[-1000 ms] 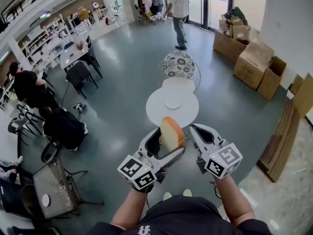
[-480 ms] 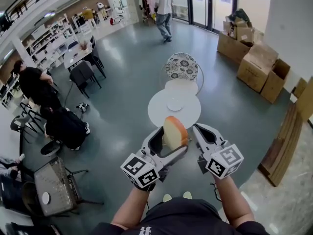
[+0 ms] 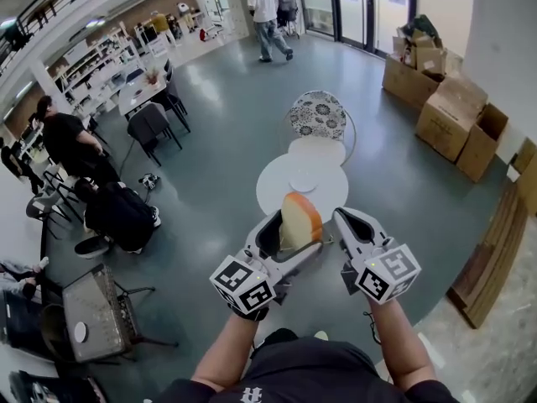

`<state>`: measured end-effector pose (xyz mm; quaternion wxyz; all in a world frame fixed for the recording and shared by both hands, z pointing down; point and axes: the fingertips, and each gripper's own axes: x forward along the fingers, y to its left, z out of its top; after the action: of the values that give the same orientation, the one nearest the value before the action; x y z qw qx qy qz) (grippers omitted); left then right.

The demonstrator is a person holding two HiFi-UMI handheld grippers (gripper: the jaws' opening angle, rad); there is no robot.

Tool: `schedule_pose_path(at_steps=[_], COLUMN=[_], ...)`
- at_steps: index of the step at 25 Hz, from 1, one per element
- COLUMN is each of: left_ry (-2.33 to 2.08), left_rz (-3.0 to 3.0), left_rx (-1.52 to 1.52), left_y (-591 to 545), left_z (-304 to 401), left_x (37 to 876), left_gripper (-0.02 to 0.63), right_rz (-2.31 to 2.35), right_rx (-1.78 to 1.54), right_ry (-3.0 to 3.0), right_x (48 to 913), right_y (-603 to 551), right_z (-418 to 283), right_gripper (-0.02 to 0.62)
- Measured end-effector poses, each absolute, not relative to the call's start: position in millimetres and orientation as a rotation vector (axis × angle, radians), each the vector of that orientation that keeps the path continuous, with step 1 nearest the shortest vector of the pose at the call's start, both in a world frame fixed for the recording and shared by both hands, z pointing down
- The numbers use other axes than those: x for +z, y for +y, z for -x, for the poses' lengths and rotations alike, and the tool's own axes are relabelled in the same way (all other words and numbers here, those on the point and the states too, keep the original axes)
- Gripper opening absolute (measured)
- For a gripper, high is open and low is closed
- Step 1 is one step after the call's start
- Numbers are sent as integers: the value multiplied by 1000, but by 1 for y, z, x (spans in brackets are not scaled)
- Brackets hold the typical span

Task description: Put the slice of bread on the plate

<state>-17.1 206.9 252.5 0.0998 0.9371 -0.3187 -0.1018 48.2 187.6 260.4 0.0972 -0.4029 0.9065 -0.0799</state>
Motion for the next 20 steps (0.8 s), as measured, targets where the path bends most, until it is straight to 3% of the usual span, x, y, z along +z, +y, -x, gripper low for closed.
schedule_pose_path(at_steps=[20], left_ry=[-864], left_rz=[-2773], left_rx=[-278], left_y=[45], left_z=[47], left_x=[279], left_gripper=[480], right_rz=[1274], right_rx=[-272], right_ry=[2654], right_x=[281], right_y=[40], right_z=[-19], right_gripper=[8])
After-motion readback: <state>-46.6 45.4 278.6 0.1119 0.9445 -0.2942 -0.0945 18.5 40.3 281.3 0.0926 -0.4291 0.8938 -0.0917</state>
